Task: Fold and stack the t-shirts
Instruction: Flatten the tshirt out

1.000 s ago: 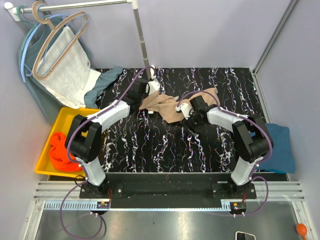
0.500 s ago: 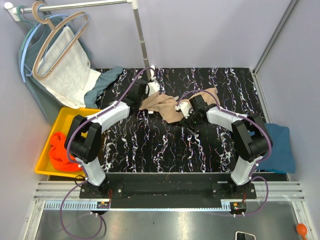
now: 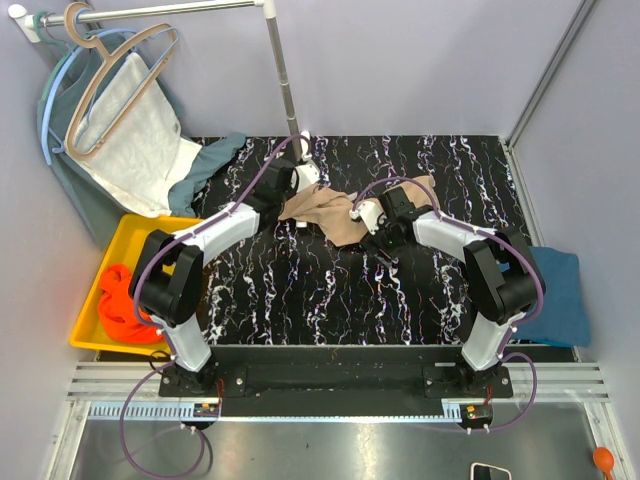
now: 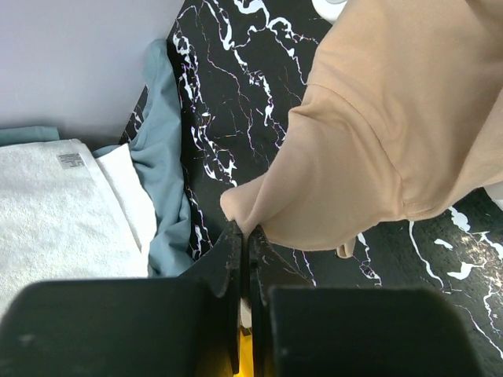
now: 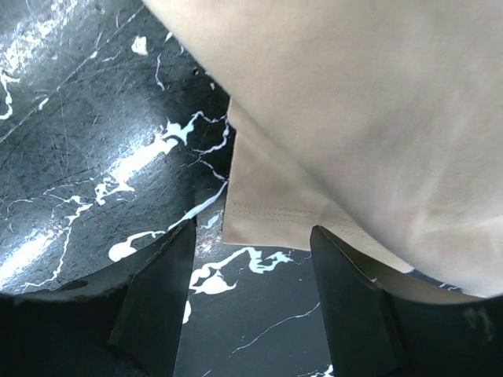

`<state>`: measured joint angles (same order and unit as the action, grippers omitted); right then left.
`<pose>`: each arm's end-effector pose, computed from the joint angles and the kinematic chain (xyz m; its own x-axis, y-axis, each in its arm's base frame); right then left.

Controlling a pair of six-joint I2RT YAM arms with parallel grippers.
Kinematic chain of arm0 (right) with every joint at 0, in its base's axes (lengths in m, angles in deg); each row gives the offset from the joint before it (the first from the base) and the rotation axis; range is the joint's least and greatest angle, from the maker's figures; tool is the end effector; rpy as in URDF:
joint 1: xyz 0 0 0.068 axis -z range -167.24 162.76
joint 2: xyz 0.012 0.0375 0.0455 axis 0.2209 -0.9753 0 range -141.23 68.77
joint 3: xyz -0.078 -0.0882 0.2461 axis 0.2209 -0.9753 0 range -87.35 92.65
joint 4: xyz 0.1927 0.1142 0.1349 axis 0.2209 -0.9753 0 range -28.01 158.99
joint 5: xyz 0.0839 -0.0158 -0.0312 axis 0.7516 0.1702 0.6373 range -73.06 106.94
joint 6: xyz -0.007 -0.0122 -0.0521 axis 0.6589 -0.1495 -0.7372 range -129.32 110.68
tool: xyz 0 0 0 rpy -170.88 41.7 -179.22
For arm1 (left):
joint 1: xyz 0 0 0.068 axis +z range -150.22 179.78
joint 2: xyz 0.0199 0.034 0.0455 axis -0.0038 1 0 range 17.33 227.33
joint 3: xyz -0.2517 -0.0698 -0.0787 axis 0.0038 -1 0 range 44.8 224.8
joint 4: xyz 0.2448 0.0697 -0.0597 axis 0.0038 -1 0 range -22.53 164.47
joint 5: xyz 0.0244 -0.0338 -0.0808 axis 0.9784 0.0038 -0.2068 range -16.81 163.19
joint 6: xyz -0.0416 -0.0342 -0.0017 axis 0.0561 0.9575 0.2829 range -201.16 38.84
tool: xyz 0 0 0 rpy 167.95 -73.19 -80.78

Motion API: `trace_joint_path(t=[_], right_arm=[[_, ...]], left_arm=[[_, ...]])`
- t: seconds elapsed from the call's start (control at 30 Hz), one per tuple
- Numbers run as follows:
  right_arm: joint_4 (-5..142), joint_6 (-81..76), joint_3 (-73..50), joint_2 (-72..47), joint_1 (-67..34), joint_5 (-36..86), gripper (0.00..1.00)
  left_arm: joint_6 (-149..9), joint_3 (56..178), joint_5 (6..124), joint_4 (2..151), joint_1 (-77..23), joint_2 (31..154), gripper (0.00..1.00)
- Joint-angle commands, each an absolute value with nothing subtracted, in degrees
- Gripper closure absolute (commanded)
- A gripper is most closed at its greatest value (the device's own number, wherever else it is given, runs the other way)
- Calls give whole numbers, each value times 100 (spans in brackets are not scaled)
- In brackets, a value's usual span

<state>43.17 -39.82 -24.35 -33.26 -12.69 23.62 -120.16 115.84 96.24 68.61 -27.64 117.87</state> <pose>0.3139 0.1540 0.1650 -0.4650 -0.7795 -0.4196 -0.8210 0.5570 -0.1250 0.3598 -0.1710 0.2429 -0.3109 0.8136 -0.4912 0.4324 0.5814 0.6893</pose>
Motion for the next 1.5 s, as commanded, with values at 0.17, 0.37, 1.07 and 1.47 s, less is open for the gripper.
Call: trace_joint_path(t=[0.17, 0.37, 1.07, 1.47], right_arm=[[4394, -4175, -2179, -3721, -1281, 2379, 32], [4605, -4175, -2302, -4126, -1281, 2485, 36], [3200, -4421, -2241, -4074, -1141, 3680, 32], [2865, -4474, -2530, -3678, -1141, 3716, 53]], left_arm=[[-12044, 11546, 9763, 7228, -2764, 11516, 100], [-12211, 11388, 9807, 7333, -2764, 11445, 100], [-12703, 10984, 9727, 7254, -2685, 10997, 100], [-12800, 10764, 9727, 7254, -2597, 10655, 100]])
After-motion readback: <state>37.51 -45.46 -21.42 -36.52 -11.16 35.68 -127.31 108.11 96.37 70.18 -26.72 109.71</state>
